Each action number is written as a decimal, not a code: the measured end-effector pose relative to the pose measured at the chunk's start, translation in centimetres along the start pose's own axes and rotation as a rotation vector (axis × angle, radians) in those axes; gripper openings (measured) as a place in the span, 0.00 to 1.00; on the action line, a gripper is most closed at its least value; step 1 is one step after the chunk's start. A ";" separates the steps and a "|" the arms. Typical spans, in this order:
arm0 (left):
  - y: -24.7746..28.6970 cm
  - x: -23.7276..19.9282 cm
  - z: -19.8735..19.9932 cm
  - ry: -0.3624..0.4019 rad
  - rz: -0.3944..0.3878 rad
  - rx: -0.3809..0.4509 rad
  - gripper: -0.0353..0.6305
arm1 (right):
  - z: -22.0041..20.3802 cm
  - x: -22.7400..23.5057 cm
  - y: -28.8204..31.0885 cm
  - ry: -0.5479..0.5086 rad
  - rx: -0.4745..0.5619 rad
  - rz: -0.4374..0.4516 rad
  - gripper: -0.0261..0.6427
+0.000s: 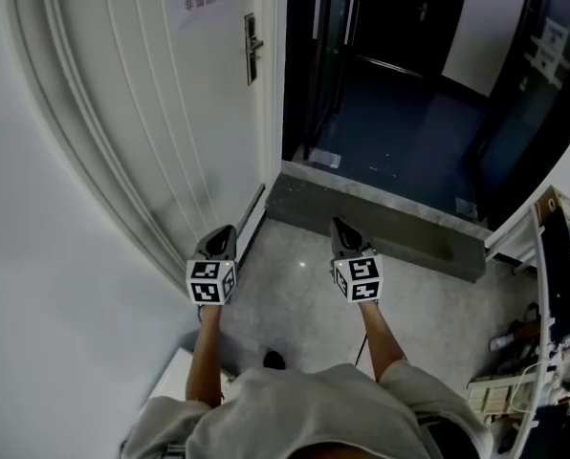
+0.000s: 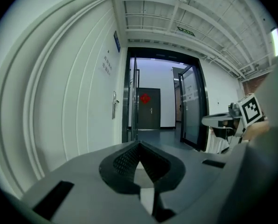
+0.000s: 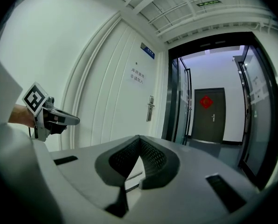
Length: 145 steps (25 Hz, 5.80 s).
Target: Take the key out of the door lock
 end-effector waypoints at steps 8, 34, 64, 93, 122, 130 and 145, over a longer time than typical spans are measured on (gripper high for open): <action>7.1 -5.2 0.9 0.008 -0.016 -0.001 0.08 | -0.2 1.1 8.3 0.002 -0.003 -0.014 0.07; 29.5 -10.7 2.4 0.028 0.003 -0.036 0.08 | -3.8 11.9 29.4 0.021 -0.019 0.042 0.07; 61.1 -19.0 9.4 0.041 0.089 -0.073 0.08 | -2.8 27.9 61.3 0.028 -0.019 0.185 0.07; 56.2 -24.2 9.8 0.034 0.194 -0.059 0.08 | -0.6 21.9 66.2 -0.008 0.016 0.292 0.07; 55.5 -24.3 10.3 0.065 0.159 -0.050 0.08 | 10.8 15.9 73.8 -1.074 0.243 0.277 0.07; 55.6 -24.2 10.0 0.062 0.147 -0.057 0.08 | 10.4 15.2 74.5 -1.284 0.282 0.253 0.08; 55.9 -24.0 10.0 0.053 0.124 -0.055 0.08 | 10.7 14.3 77.0 -1.340 0.278 0.218 0.21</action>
Point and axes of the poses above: the fingertips, and each gripper's own axes: y forward along the fingers, x to its right, z out of its top, the point moved 3 cm from there along -y, backward along the fingers
